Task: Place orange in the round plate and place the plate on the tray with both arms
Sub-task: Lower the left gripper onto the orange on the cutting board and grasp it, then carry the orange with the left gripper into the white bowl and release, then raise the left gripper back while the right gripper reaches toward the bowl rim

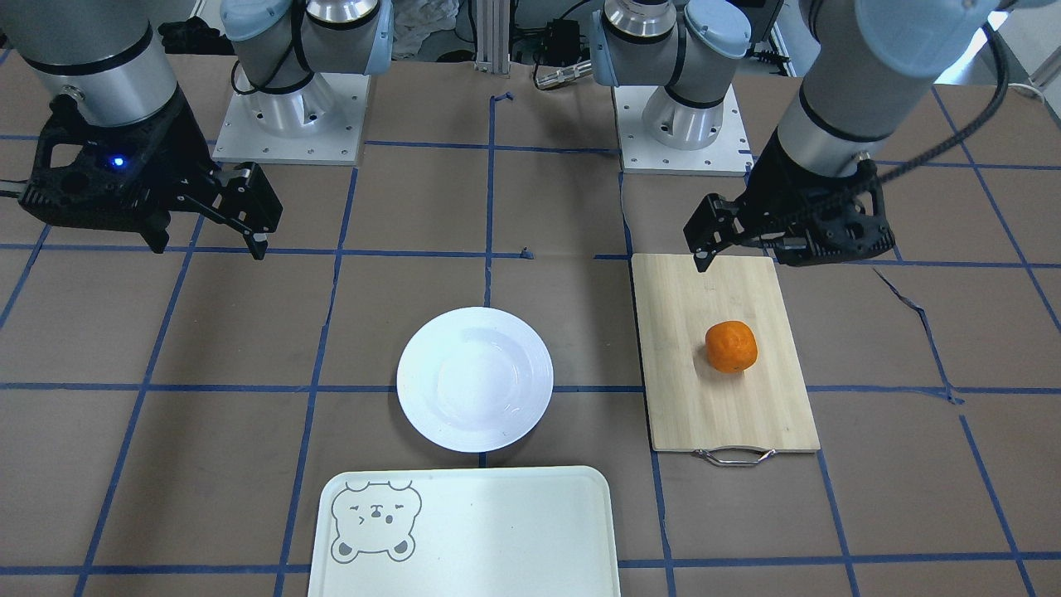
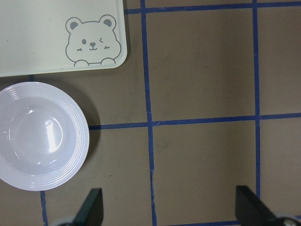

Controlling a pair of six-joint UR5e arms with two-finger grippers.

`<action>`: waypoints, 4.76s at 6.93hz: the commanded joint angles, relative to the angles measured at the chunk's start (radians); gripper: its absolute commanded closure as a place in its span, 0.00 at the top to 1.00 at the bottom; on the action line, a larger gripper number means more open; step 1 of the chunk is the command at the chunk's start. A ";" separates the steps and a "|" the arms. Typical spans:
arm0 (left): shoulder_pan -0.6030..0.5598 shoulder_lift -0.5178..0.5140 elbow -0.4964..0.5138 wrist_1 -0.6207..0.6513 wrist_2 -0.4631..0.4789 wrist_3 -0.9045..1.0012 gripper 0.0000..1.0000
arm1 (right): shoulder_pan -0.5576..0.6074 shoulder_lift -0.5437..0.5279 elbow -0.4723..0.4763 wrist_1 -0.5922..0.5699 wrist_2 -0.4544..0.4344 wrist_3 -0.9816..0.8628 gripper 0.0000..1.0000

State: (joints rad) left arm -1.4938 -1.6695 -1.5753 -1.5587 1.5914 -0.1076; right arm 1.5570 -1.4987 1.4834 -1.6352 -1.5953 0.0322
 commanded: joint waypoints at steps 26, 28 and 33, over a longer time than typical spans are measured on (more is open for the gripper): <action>-0.376 -0.347 -0.088 0.580 -0.249 -0.437 1.00 | 0.000 0.043 -0.135 0.203 0.000 0.015 1.00; -0.307 -0.218 -0.051 0.442 -0.133 -0.388 1.00 | -0.012 0.104 -0.124 0.135 0.056 0.023 1.00; -0.157 0.040 0.085 -0.090 -0.088 -0.015 1.00 | 0.002 0.360 0.081 -0.361 0.252 0.095 1.00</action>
State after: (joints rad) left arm -1.6598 -1.6718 -1.4817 -1.6181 1.5043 -0.1522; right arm 1.5558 -1.1885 1.4910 -1.8438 -1.3478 0.1009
